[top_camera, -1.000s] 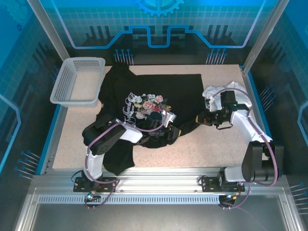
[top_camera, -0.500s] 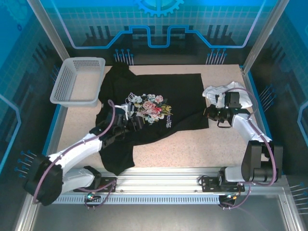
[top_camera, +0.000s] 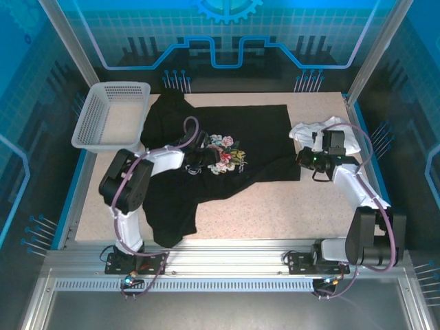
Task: Fold the inside-out t-shirt
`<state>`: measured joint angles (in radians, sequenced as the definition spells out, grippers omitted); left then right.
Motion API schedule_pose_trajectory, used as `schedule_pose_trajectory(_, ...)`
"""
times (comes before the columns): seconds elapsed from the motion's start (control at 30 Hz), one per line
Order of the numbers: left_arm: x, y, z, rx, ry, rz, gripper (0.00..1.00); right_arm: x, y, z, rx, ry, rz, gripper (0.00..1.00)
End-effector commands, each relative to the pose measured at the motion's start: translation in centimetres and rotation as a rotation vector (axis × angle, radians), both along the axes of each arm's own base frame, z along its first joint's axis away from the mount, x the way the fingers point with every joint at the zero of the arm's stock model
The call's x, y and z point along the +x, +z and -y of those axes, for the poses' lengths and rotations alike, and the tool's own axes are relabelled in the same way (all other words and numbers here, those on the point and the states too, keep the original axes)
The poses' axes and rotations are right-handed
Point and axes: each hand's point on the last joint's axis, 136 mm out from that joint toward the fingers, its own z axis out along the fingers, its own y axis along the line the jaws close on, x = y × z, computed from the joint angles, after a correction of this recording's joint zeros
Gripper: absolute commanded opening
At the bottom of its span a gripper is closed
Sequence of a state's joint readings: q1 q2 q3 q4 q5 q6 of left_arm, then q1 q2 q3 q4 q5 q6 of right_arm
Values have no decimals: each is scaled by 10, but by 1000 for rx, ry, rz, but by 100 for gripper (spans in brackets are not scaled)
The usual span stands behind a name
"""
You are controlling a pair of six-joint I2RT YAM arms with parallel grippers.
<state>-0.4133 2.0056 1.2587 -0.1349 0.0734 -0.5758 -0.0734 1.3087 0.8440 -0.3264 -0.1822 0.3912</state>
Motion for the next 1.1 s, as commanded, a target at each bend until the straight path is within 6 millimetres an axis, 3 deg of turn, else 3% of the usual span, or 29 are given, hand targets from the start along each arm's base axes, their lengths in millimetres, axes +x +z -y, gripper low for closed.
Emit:
schedule_pose_trajectory(0.0, 9, -17, 24, -30, -74, -92, 64, 2, 21, 12, -47, -23, 53, 0)
schedule_pose_trajectory(0.17, 50, 10, 64, -57, -171, -47, 64, -3, 26, 15, -62, -29, 63, 0)
schedule_pose_trajectory(0.27, 50, 44, 60, -41, -183, 43, 66, -7, 25, 13, -53, -21, 57, 0)
schedule_pose_trajectory(0.33, 26, 69, 40, -10, -168, 97, 67, -11, 26, 10, -41, -10, 60, 0)
schedule_pose_trajectory(0.4, -15, 75, 17, 17, -138, 106, 67, -16, 27, 3, -19, 16, 62, 0)
schedule_pose_trajectory(0.6, -173, 41, -61, 260, -54, -33, 67, -27, 20, -22, -19, 114, 24, 0)
schedule_pose_trajectory(0.73, -242, 26, -80, 323, -62, -172, 67, -25, 17, -28, -46, 151, 1, 0)
schedule_pose_trajectory(0.83, -265, 18, -65, 312, -125, -231, 67, -24, 18, -30, -51, 157, 8, 0)
schedule_pose_trajectory(1.07, -278, 4, -53, 344, -182, -287, 65, -30, 23, -29, -77, 164, 25, 0)
